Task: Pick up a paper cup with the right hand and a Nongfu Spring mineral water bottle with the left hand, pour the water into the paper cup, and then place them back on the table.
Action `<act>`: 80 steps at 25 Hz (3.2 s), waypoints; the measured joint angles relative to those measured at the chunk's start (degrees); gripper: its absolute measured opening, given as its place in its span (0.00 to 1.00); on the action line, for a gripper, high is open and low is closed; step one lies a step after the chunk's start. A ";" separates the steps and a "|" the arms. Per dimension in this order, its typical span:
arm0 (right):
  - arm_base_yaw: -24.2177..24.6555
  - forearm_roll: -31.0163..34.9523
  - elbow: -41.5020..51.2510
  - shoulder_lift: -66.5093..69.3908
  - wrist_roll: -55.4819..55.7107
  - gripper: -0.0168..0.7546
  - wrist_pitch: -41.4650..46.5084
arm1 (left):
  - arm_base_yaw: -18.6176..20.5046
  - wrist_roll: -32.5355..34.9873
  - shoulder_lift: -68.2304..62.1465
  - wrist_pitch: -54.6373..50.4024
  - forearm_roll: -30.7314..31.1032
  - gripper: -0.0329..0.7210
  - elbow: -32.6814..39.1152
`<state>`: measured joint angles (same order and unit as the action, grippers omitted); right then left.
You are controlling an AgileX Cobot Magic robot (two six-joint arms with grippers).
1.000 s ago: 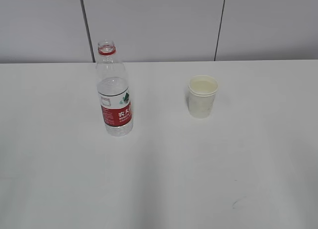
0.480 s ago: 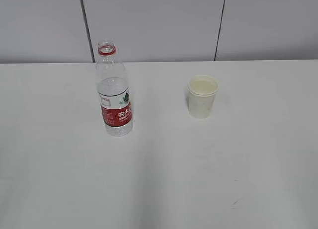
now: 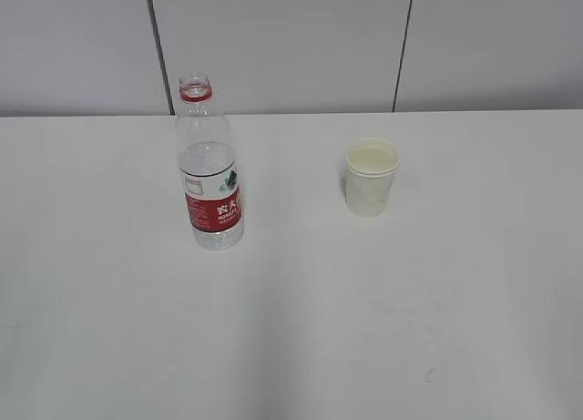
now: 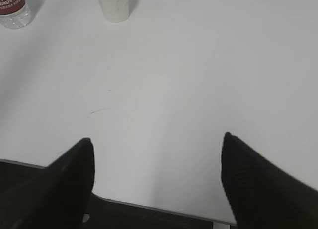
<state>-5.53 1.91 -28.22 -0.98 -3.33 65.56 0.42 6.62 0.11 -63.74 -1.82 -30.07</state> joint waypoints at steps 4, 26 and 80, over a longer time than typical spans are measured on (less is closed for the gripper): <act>0.00 0.00 0.00 0.00 0.00 0.78 0.00 | 0.00 0.00 0.00 0.00 0.06 0.75 0.00; 3.58 0.00 0.00 0.00 0.00 0.78 0.00 | 0.00 0.00 0.07 0.08 0.20 0.75 0.00; 3.58 0.00 0.00 -0.12 0.00 0.78 0.00 | 0.00 0.00 0.07 0.08 0.05 0.71 0.00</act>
<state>-1.95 1.91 -28.22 -1.09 -3.33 65.56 0.42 6.62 0.18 -63.66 -1.77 -30.07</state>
